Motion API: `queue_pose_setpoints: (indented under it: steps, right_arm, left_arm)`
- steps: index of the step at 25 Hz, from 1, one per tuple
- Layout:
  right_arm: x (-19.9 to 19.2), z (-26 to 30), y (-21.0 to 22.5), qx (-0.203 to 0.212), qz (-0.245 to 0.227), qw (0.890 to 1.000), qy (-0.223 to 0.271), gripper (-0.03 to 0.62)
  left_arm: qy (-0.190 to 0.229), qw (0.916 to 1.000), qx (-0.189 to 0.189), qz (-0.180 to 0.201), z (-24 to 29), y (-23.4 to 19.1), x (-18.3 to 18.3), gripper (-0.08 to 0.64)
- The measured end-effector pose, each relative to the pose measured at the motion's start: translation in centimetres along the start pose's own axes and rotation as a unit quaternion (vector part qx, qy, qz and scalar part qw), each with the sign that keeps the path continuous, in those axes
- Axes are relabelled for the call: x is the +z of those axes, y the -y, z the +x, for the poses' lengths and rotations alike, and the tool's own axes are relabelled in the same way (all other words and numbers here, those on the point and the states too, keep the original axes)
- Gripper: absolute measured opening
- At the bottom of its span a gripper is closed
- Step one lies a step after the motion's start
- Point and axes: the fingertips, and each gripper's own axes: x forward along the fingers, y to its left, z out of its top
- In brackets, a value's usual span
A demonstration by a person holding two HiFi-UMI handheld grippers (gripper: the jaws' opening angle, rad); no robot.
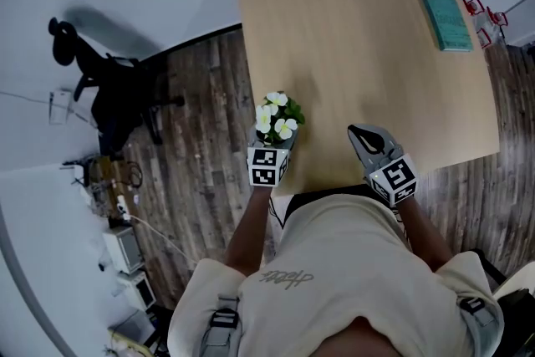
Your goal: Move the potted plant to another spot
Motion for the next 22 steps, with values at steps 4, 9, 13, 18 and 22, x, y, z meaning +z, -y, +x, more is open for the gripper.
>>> queue_pose_setpoints:
  steps: [4,9,13,18,22]
  right_arm:
    - [-0.1,-1.0,0.4,-0.026,-0.007,1.0,0.005,0.003]
    - [-0.5,-2.5,1.4,-0.064,0.005,0.998,0.009,0.003]
    - [-0.6,-3.8,2.5,-0.097,0.032,0.994,0.024,0.003]
    - [-0.5,-5.5,3.7,-0.136,0.03,0.99,0.029,0.003]
    - [-1.5,-7.2,4.6,-0.169,0.038,0.985,0.024,0.003]
  left_arm:
    - [0.003,0.9999,-0.008,0.013,-1.2,1.3,1.1,0.357]
    - [-0.002,0.9989,-0.028,0.038,-1.7,3.2,2.2,0.357]
    - [-0.002,0.9971,-0.051,0.057,-1.8,5.1,2.8,0.357]
    - [0.006,0.9939,-0.079,0.077,-1.2,6.8,3.8,0.357]
    - [0.015,0.9897,-0.102,0.099,-0.2,8.5,3.9,0.357]
